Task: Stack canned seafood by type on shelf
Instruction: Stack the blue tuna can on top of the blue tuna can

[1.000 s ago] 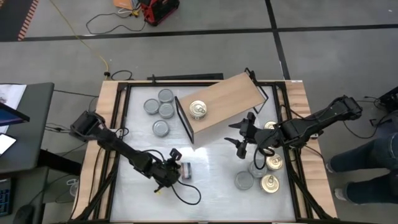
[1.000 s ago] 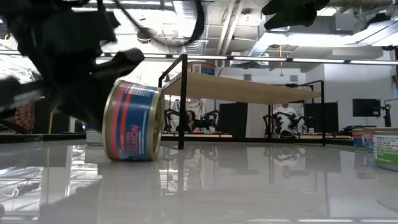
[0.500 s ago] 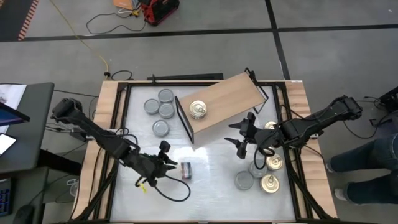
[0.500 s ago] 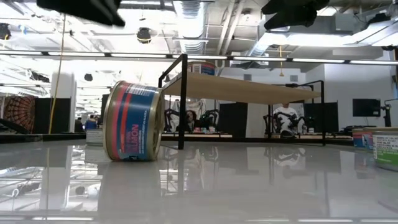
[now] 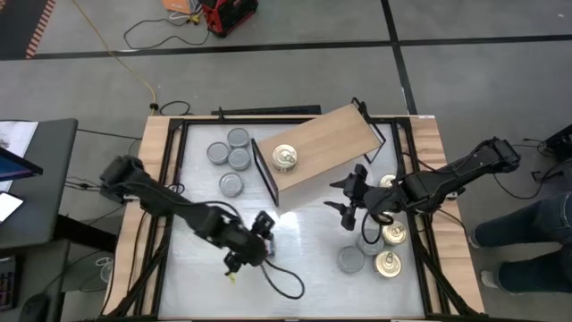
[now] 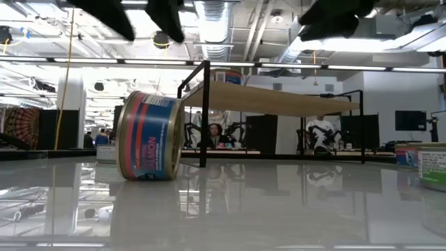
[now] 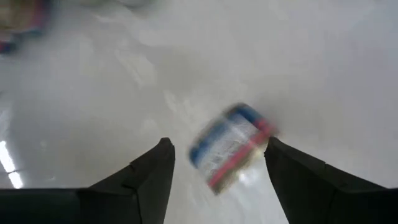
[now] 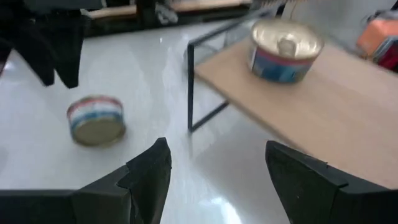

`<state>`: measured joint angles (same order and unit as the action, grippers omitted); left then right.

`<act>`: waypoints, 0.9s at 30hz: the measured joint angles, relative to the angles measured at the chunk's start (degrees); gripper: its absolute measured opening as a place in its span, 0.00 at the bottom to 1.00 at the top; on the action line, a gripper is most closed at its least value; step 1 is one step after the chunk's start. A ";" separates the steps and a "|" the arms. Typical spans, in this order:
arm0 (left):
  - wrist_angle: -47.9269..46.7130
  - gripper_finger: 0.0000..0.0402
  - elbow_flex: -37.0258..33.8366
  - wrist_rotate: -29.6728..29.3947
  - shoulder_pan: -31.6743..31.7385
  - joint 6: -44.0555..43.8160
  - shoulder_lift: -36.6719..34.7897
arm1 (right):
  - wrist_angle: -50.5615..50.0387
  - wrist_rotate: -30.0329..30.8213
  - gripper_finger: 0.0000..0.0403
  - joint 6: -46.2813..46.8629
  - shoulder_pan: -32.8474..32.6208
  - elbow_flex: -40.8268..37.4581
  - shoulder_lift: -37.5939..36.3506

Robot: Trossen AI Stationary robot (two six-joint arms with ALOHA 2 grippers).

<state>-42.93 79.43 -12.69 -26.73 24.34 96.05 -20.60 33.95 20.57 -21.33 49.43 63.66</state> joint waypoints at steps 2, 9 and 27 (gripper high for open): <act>-3.73 0.60 3.45 1.69 0.39 4.38 3.16 | -1.66 -0.81 0.71 1.59 -0.75 0.00 -0.32; -14.52 0.60 12.93 -0.16 1.04 14.06 12.16 | -4.63 -1.05 0.71 4.74 -1.93 -0.04 -0.33; -20.93 0.60 17.76 -12.55 -2.58 14.41 15.95 | -3.60 2.24 0.71 9.61 -4.99 -0.07 -0.07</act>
<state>-63.85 97.19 -25.23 -29.31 38.75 112.01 -24.20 36.18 30.18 -26.33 49.36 63.59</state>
